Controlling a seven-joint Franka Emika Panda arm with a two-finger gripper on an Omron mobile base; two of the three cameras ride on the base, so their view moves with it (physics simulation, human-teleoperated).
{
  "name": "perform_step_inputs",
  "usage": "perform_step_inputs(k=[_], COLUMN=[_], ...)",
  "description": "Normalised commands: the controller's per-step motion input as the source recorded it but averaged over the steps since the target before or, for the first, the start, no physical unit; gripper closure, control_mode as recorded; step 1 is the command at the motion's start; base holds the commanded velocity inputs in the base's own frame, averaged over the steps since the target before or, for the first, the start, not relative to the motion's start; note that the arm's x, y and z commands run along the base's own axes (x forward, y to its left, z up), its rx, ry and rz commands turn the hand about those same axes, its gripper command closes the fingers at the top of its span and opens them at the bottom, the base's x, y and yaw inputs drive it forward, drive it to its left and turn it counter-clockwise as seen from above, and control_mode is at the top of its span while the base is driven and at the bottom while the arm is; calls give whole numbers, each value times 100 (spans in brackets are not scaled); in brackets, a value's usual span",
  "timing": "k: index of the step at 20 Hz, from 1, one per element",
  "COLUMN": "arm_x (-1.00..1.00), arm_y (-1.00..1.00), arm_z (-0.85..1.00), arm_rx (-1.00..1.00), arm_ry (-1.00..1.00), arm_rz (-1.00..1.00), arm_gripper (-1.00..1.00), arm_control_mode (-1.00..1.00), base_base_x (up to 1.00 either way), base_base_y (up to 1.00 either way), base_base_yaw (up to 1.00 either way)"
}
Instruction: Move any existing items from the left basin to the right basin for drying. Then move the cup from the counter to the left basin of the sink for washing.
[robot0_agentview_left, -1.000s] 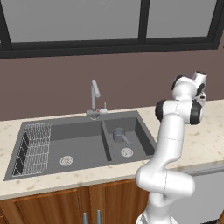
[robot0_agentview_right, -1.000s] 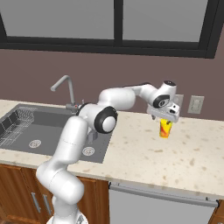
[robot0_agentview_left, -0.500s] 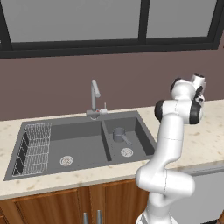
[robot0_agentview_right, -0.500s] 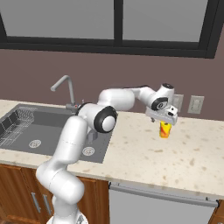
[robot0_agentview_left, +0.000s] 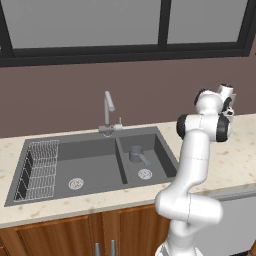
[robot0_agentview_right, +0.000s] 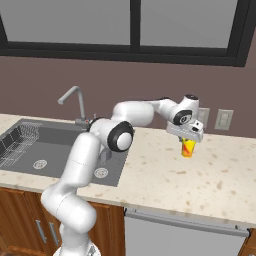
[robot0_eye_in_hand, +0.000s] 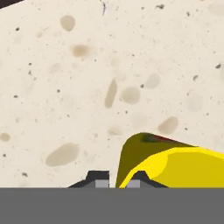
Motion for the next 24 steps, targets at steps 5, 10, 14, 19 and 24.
perform_step_inputs(k=[5, 10, 14, 19, 24], arm_x=[-31, -52, -45, -41, -44], arm_y=[0, 2, 20, 42, 56], arm_z=[12, 52, 63, 51, 31], arm_rx=[0, 0, 0, -1, -2], arm_ry=[-1, -2, 0, 0, 1], arm_rz=[-3, -4, -6, -6, -4], arm_gripper=[100, 100, 100, 100, 100], arm_control_mode=[-100, -100, -100, -100, -100], base_base_x=[0, 0, 0, 0, 0], base_base_y=[0, 0, 0, 0, 0], base_base_yaw=[0, 0, 0, 0, 0])
